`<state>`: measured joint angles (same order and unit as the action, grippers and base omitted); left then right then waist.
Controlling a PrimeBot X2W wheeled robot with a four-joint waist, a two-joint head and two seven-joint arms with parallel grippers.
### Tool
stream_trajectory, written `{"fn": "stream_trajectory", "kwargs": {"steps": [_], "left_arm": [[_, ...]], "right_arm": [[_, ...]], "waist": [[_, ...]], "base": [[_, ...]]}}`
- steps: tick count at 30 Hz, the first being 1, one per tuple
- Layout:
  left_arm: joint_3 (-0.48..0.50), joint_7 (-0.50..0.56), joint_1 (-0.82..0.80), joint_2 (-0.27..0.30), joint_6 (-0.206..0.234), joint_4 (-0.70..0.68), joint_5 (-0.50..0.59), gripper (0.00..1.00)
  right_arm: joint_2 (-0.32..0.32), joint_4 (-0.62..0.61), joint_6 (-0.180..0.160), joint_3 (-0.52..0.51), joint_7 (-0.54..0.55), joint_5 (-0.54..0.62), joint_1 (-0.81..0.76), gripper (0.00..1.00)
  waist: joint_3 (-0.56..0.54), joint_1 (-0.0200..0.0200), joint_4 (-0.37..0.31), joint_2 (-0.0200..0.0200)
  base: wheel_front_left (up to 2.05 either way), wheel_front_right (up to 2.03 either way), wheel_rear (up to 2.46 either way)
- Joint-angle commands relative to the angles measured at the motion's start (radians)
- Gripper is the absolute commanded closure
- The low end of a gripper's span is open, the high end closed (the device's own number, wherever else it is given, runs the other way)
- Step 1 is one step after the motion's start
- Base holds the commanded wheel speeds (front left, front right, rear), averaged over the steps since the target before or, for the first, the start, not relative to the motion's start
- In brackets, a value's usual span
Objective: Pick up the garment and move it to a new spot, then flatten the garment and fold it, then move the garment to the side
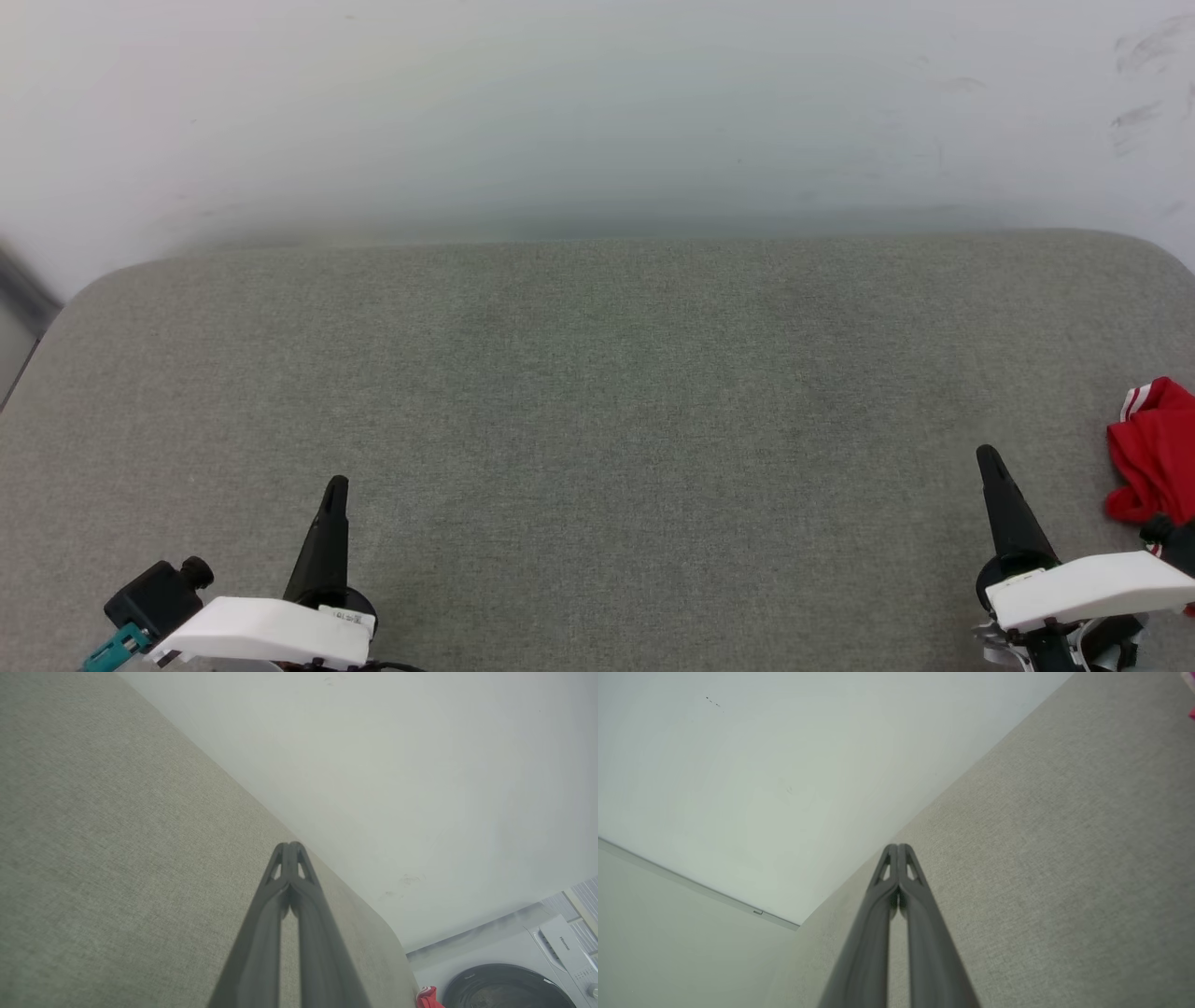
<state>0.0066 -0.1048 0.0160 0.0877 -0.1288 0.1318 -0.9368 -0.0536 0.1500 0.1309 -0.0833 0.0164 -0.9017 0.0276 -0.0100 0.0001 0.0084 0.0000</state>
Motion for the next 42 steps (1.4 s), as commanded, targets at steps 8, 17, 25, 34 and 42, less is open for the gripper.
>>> {"fn": "stream_trajectory", "kwargs": {"steps": [8, 17, 25, 34, 42], "left_arm": [[0.012, 0.028, -0.037, 0.006, -0.001, 0.009, -0.112, 1.00], [0.021, 0.054, -0.053, 0.004, -0.002, 0.025, -0.210, 1.00], [0.028, 0.075, -0.064, 0.002, -0.002, 0.040, -0.289, 1.00], [0.038, 0.099, -0.077, -0.001, -0.002, 0.053, -0.372, 1.00], [0.046, 0.119, -0.089, -0.004, -0.002, 0.066, -0.439, 1.00]], "right_arm": [[0.002, 0.006, 0.000, -0.006, 0.015, -0.112, 0.038, 1.00], [0.002, 0.021, 0.000, -0.011, 0.029, -0.210, 0.047, 1.00], [0.003, 0.032, 0.000, -0.015, 0.040, -0.290, 0.052, 1.00], [0.003, 0.045, 0.000, -0.018, 0.053, -0.373, 0.062, 1.00], [0.004, 0.055, 0.000, -0.021, 0.063, -0.442, 0.065, 1.00]], "waist": [[0.001, -0.0001, -0.001, 0.0000], [0.003, -0.0001, -0.002, 0.0000], [0.004, -0.0001, -0.003, 0.0000], [0.006, -0.0001, -0.004, 0.0000], [0.007, -0.0001, -0.004, 0.0000]], "base": [[0.00, 0.00, 0.00], [0.00, 0.00, 0.00], [0.00, 0.00, 0.00], [0.00, 0.00, 0.00], [0.00, 0.00, 0.00]]}}
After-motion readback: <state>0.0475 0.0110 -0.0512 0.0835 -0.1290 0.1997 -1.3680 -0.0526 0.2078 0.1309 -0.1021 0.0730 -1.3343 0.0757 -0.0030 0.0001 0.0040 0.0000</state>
